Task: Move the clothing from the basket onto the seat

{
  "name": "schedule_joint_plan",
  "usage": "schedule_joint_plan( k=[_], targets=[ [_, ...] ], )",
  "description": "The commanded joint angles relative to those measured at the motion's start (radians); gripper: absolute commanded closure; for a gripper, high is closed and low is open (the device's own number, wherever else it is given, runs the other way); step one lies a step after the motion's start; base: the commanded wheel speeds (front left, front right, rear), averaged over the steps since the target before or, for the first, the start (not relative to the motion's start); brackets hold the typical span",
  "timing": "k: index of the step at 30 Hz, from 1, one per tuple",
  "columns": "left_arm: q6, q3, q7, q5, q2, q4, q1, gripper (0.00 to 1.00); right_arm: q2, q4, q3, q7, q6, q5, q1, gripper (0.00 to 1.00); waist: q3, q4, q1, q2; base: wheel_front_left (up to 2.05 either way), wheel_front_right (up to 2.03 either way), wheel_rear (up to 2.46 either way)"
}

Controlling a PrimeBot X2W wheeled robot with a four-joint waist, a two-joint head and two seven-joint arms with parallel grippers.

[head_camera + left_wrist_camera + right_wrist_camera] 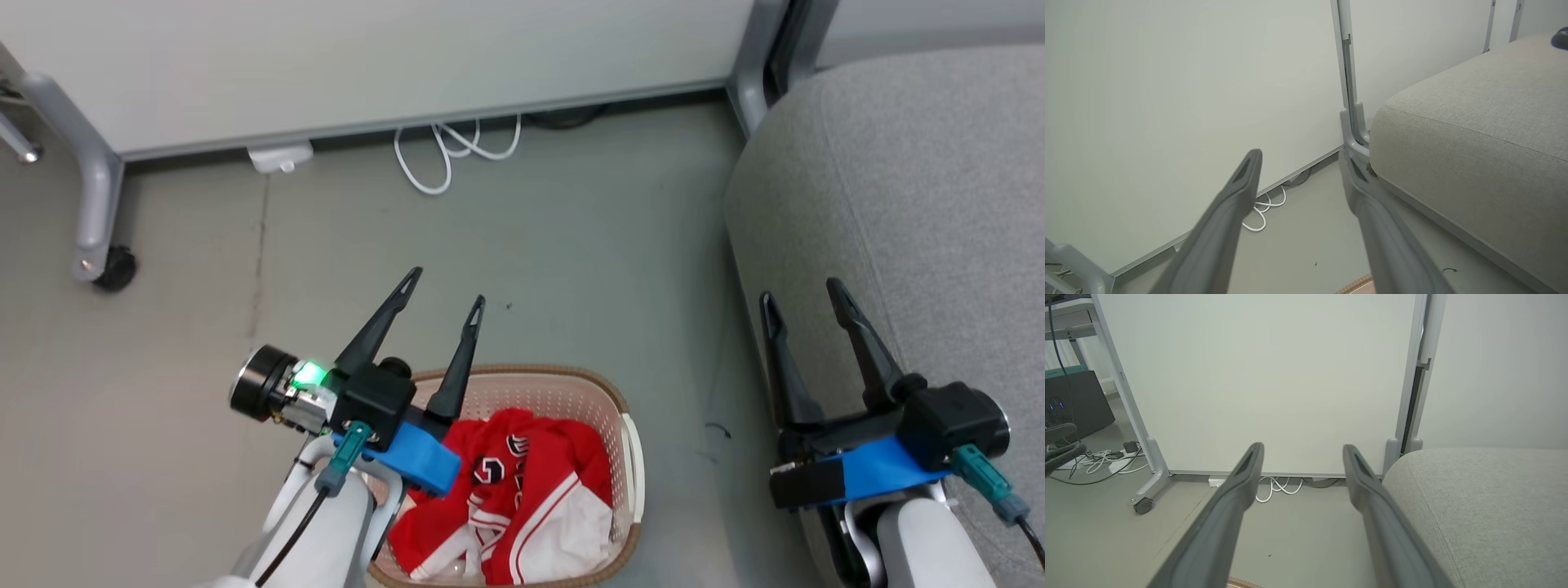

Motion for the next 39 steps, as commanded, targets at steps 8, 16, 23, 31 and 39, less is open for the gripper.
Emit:
schedule_joint_plan(
  k=[8, 16, 23, 31, 39],
  targets=[
    [-0.024, -0.093, -0.003, 0.002, 0.024, 0.109, -0.123, 0.00, -0.005, -0.030, 0.003, -0.003, 0.000, 0.000, -0.090, 0.00, 0.173, -0.038, -0.0001, 0.0000, 0.00, 0.00, 0.00],
    [-0.031, -0.208, -0.003, -0.009, 0.027, 0.232, -0.227, 0.00, -0.005, -0.050, 0.017, -0.003, 0.000, -0.025, -0.163, 0.00, 0.283, -0.051, -0.0001, 0.0000, 0.00, 0.00, 0.00],
    [-0.031, -0.316, -0.003, -0.031, 0.037, 0.340, -0.314, 0.00, -0.005, -0.077, 0.021, -0.003, 0.000, -0.053, -0.213, 0.00, 0.374, -0.065, -0.0001, 0.0000, 0.00, 0.00, 0.00],
    [-0.031, -0.441, -0.003, -0.069, 0.057, 0.480, -0.417, 0.00, -0.005, -0.111, 0.022, -0.003, 0.000, -0.074, -0.257, 0.00, 0.477, -0.086, -0.0001, 0.0000, 0.00, 0.00, 0.00],
    [-0.031, -0.549, -0.003, -0.103, 0.073, 0.598, -0.513, 0.00, -0.005, -0.160, 0.011, -0.003, 0.000, -0.089, -0.274, 0.00, 0.581, -0.104, -0.0001, 0.0000, 0.00, 0.00, 0.00]
  ],
)
